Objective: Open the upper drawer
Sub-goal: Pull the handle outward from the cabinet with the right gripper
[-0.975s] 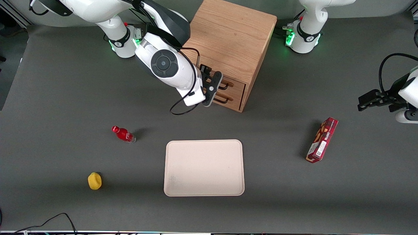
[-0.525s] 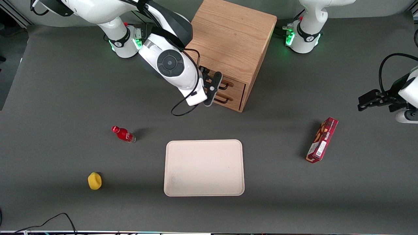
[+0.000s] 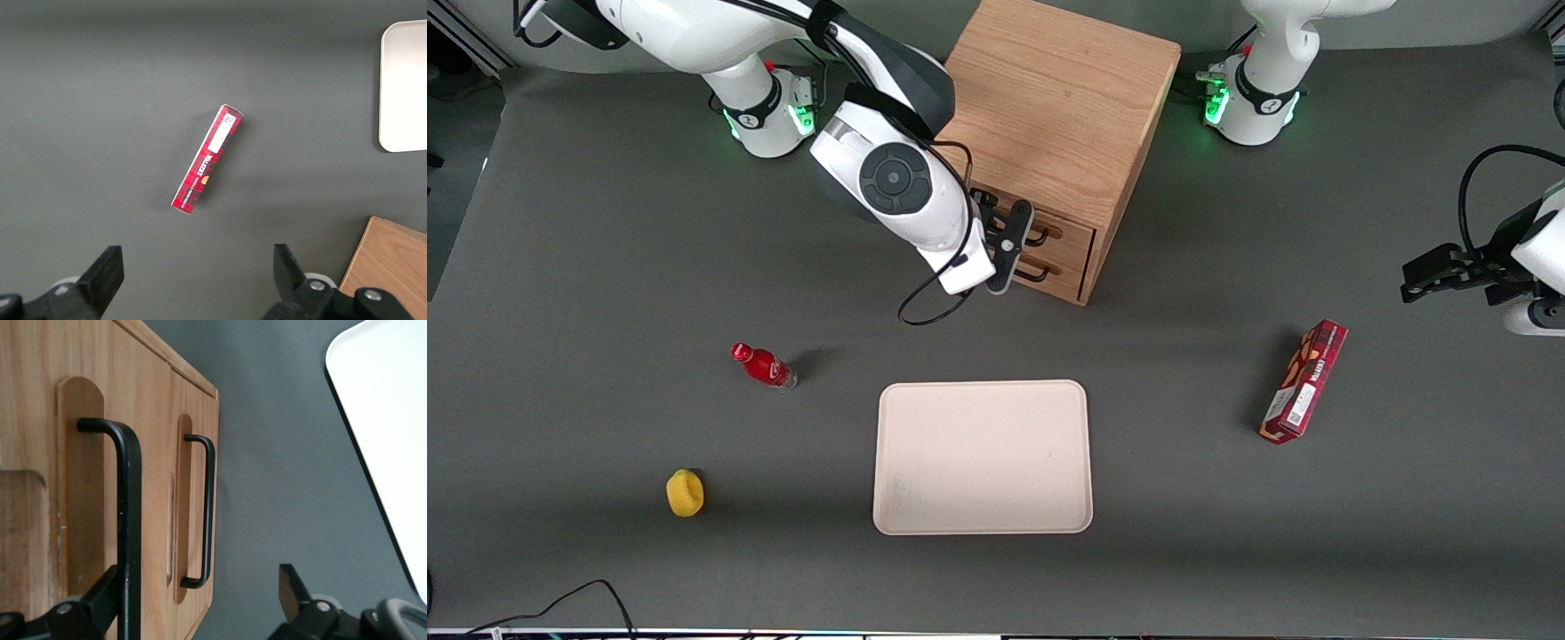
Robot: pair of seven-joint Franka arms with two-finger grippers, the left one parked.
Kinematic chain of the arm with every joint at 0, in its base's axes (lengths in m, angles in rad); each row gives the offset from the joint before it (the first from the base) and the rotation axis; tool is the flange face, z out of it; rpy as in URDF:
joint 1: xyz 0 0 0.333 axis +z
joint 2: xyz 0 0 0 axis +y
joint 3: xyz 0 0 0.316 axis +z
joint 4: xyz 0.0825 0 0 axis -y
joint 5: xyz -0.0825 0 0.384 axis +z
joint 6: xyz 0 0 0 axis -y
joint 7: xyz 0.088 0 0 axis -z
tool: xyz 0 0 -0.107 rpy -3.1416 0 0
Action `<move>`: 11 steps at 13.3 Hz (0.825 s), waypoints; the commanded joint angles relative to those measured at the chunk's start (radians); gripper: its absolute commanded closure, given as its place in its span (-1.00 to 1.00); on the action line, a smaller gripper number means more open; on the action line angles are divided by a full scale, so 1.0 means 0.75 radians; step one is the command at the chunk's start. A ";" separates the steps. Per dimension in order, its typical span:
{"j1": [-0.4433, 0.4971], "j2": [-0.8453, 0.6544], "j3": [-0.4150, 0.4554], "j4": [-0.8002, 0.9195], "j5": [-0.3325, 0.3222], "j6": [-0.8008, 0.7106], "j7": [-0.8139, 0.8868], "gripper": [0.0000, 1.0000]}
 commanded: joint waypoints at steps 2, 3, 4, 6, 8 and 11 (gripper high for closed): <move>-0.016 0.016 -0.098 0.036 -0.046 0.043 -0.111 -1.00; -0.014 0.008 -0.124 0.048 -0.044 0.043 -0.109 -1.00; -0.014 0.002 -0.145 0.058 -0.042 0.043 -0.107 -1.00; -0.014 0.000 -0.196 0.089 -0.037 0.043 -0.107 -1.00; -0.014 0.002 -0.255 0.122 -0.037 0.043 -0.105 -1.00; -0.011 0.014 -0.317 0.149 -0.040 0.085 -0.107 -1.00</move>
